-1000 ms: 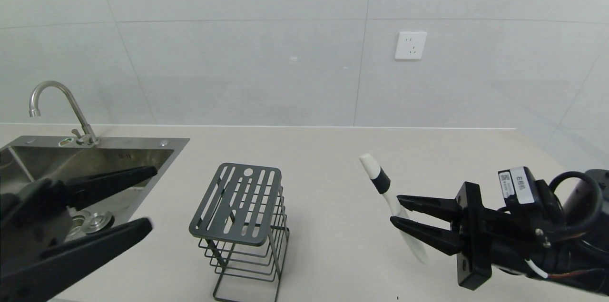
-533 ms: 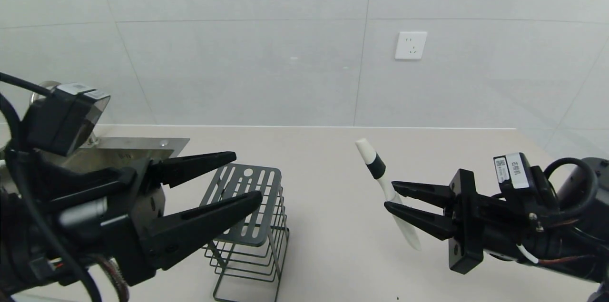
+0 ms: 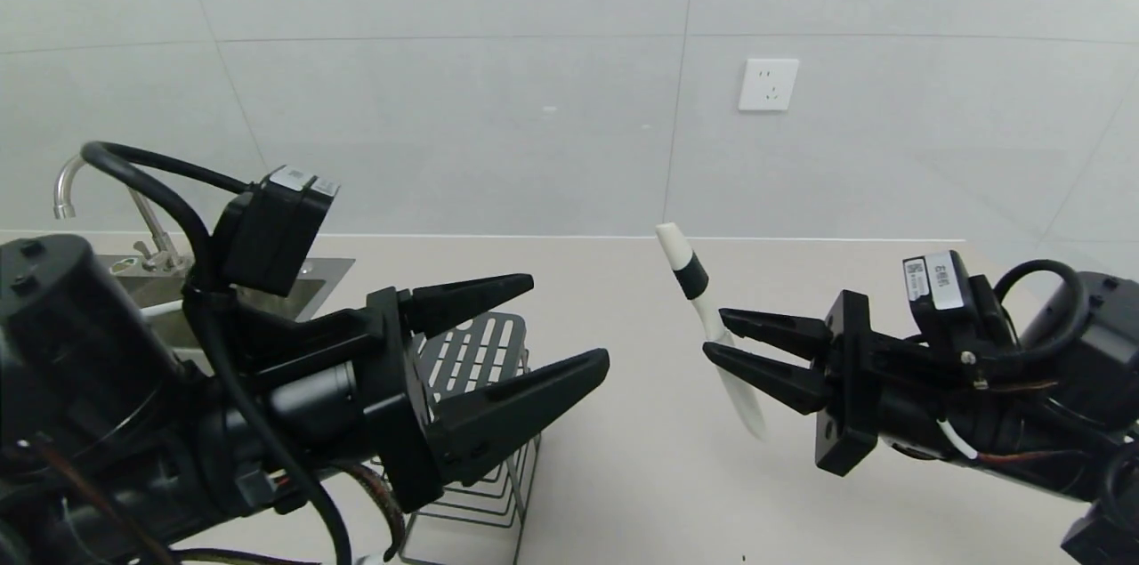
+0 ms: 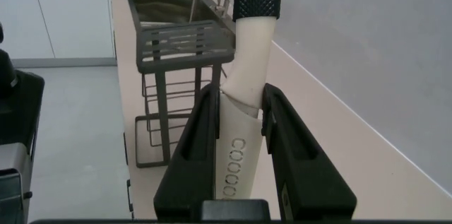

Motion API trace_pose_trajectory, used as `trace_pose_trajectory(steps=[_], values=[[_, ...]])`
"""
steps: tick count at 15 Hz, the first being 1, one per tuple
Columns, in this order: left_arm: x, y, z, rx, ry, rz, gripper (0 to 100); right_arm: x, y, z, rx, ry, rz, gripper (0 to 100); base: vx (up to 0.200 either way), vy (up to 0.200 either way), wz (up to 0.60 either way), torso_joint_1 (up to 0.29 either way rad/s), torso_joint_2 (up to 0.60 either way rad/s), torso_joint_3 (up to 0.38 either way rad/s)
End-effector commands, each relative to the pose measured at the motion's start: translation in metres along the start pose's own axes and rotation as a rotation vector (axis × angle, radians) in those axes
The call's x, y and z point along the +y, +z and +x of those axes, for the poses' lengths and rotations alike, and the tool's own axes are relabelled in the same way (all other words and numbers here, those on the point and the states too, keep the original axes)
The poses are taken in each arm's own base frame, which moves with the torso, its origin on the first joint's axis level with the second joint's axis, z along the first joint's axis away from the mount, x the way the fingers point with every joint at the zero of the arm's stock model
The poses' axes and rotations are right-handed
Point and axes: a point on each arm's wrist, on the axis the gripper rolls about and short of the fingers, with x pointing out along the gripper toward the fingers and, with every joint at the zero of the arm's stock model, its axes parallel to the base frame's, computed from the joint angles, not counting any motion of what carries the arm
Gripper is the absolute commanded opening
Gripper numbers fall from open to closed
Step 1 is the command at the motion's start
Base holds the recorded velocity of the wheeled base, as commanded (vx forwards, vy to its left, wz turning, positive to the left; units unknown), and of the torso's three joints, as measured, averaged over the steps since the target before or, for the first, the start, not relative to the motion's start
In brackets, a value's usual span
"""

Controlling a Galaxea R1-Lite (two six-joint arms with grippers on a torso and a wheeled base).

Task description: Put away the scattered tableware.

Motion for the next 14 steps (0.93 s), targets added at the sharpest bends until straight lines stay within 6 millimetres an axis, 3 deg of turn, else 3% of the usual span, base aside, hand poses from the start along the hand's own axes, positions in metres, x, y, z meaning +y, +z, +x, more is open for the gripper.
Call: trace_pose_trajectory(steps=[1, 4, 7, 14], values=[[0.008, -0.015, 0.012, 0.028, 0.023, -0.013, 100, 0.002, -0.012, 0.014, 0.026, 0.018, 0.036, 0, 0.0, 0.0, 0.0, 0.0, 0.0, 0.0], [0.012, -0.021, 0.024, -0.017, 0.028, -0.001, 100, 0.005, -0.016, 0.034, 0.0, 0.028, 0.07, 0, 0.0, 0.0, 0.0, 0.0, 0.0, 0.0], [0.016, -0.024, 0.033, -0.034, 0.033, 0.004, 100, 0.006, -0.005, 0.047, -0.058, 0.009, 0.081, 0, 0.0, 0.0, 0.0, 0.0, 0.0, 0.0], [0.019, -0.024, 0.05, -0.108, 0.036, 0.017, 100, 0.014, 0.001, 0.055, -0.093, 0.017, 0.081, 0, 0.0, 0.0, 0.0, 0.0, 0.0, 0.0]])
